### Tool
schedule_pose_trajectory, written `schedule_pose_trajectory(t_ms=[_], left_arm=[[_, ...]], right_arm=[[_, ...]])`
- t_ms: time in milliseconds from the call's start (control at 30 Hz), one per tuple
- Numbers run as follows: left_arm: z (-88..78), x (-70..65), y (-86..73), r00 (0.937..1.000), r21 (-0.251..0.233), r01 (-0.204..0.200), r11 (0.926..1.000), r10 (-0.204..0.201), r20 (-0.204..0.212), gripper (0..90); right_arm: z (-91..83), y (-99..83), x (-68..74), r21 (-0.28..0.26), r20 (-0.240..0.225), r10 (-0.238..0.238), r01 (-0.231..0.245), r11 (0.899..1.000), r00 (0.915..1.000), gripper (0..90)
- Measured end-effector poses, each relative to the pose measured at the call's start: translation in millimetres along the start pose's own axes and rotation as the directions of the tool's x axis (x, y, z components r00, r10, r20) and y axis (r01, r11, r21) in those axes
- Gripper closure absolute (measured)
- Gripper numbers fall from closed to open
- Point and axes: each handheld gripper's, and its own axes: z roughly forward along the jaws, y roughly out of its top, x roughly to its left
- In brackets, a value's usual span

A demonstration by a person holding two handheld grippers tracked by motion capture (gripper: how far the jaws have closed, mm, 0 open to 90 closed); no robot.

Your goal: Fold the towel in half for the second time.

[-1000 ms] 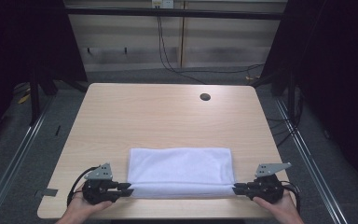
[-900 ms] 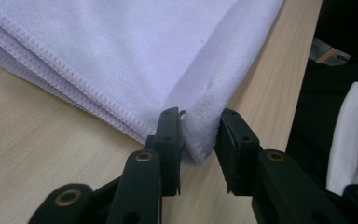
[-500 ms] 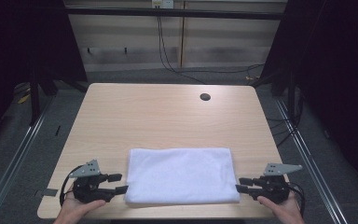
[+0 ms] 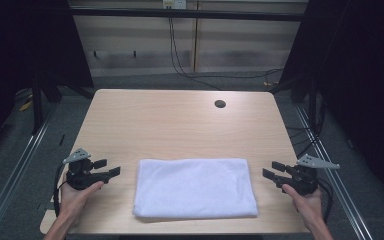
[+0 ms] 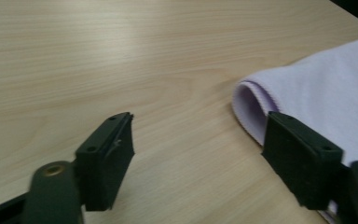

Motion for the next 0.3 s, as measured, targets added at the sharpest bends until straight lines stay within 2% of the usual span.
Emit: schedule_pose_trajectory(t_ms=[33, 100, 200, 233, 300], left_arm=[[-1.4, 0.4, 0.0, 1.0, -0.007, 0.008, 0.9999, -0.008, 0.006, 20.3], [-3.2, -1.9, -1.8, 0.9999, -0.009, -0.006, 0.9999, 0.006, 0.014, 17.8], [-3.7, -2.7, -8.6, 0.999, -0.014, -0.022, 0.9996, 0.023, 0.038, 16.9], [-3.8, -1.7, -10.2, 0.9989, -0.003, -0.026, 0.9997, 0.026, 0.04, 16.9], [-5.1, 0.4, -12.3, 0.9995, 0.004, 0.005, 1.0, -0.005, 0.032, 17.2]], right_arm=[[1.4, 0.8, -2.3, -0.006, 0.014, 0.006, -0.006, 1.0, 0.9999, 40.7], [4.5, -0.5, -5.9, -0.001, 0.042, 0.009, -0.009, 1.0, 0.9991, 38.3], [6.1, -8.1, -7.7, 0.021, 0.042, 0.027, -0.028, 0.999, 0.9987, 35.8], [6.2, -10.3, -6.9, 0.03, 0.046, 0.027, -0.029, 0.999, 0.9986, 34.7], [6.3, -12.4, -6.1, 0.037, 0.046, 0.03, -0.032, 0.999, 0.9985, 33.9]])
